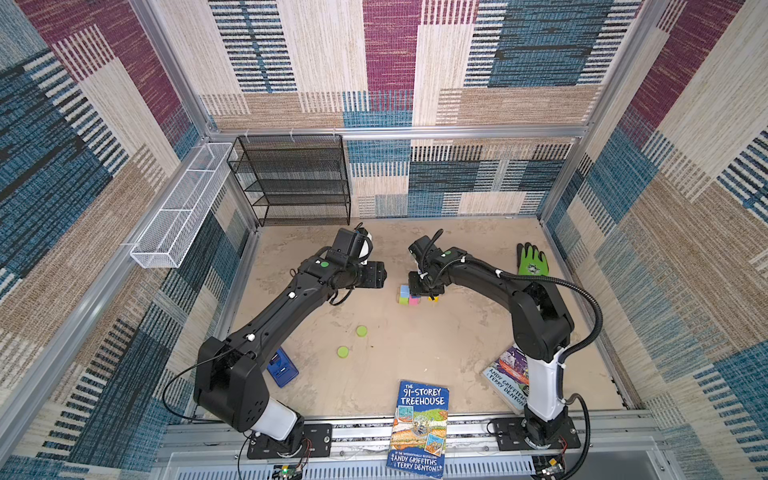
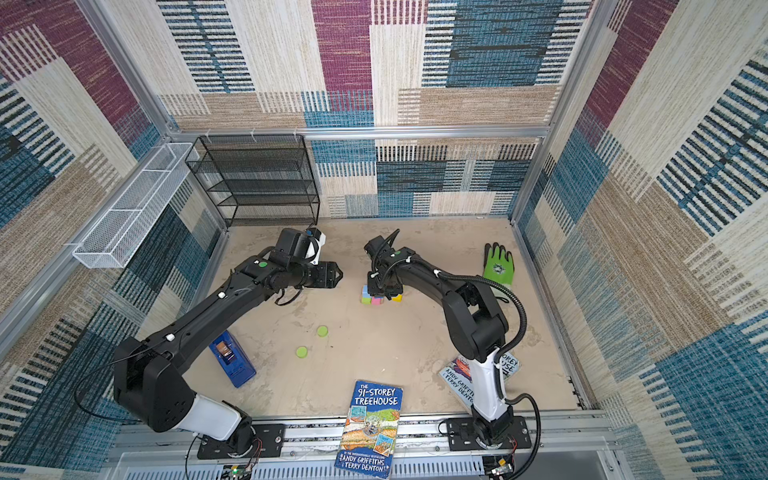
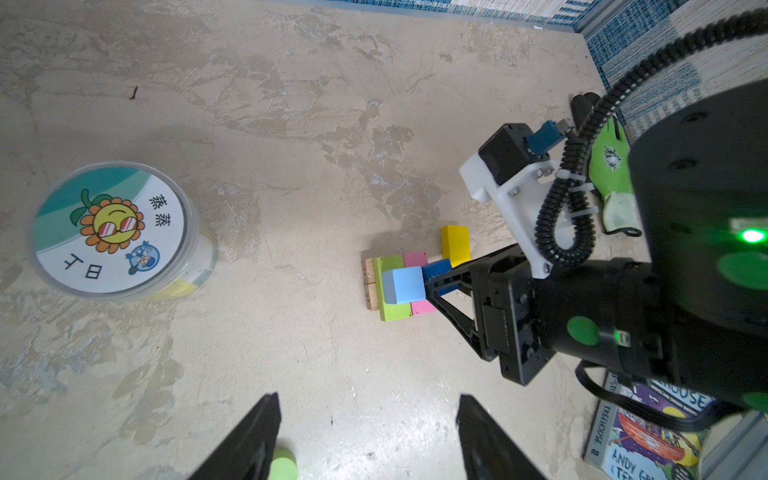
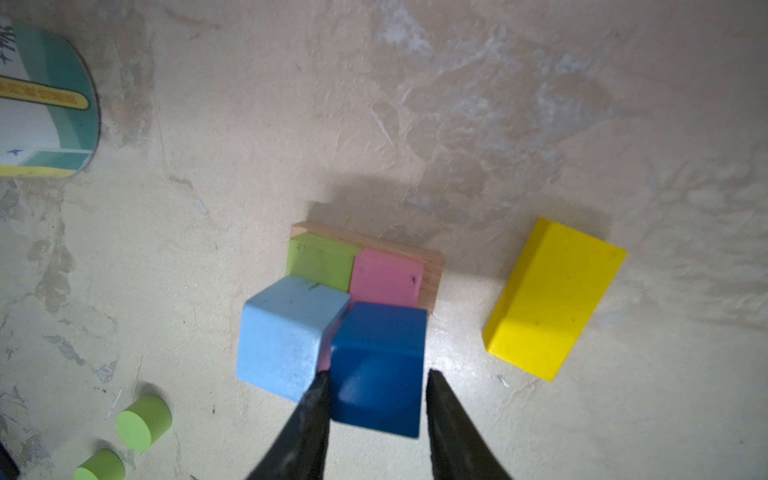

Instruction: Build the wood block tower

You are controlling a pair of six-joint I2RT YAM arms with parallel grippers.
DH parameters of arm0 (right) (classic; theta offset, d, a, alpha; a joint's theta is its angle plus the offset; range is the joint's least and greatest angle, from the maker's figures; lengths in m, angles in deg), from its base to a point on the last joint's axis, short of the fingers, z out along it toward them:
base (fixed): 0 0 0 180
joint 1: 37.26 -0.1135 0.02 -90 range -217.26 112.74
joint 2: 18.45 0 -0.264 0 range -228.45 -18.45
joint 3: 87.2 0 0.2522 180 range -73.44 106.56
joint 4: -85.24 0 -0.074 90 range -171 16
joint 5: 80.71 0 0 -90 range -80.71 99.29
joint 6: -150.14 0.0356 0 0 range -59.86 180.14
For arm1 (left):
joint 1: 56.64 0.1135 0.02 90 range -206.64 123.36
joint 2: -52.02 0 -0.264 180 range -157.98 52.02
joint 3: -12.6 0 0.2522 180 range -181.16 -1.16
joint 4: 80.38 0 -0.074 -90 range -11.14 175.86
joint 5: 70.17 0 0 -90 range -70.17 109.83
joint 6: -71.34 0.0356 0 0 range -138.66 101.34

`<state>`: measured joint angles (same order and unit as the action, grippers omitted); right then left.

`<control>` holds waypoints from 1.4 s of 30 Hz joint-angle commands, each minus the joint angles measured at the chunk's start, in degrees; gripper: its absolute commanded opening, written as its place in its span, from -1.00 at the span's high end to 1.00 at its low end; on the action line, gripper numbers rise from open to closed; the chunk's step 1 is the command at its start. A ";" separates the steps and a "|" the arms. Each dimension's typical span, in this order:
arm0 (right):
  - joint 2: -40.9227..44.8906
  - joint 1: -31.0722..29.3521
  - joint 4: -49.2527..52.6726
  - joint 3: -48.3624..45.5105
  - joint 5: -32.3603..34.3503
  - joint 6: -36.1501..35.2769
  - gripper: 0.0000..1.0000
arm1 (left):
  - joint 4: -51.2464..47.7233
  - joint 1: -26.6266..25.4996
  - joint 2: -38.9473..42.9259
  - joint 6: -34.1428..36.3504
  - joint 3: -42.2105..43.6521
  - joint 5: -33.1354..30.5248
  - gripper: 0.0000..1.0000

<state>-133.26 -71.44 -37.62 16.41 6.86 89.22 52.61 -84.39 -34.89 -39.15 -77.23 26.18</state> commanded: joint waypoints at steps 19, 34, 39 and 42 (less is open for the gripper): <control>3.29 -0.10 0.93 -0.97 0.42 0.80 0.14 | 0.21 0.15 0.10 -0.87 -0.22 1.52 -0.44; 10.74 0.70 -5.62 -7.60 -3.24 -1.29 -0.34 | 1.73 0.16 -4.93 -1.53 -0.42 9.22 -0.44; 13.51 3.07 -11.35 -12.38 -7.67 -1.70 -0.37 | 1.21 0.17 -9.24 -1.17 -2.20 13.40 -0.41; 14.96 4.15 -14.73 -15.08 -9.49 -1.79 -0.33 | 0.26 0.16 -12.01 -0.83 -3.81 14.95 -0.34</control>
<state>-119.55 -67.65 -46.52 2.73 0.63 88.06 53.46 -84.26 -45.49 -39.96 -79.77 37.85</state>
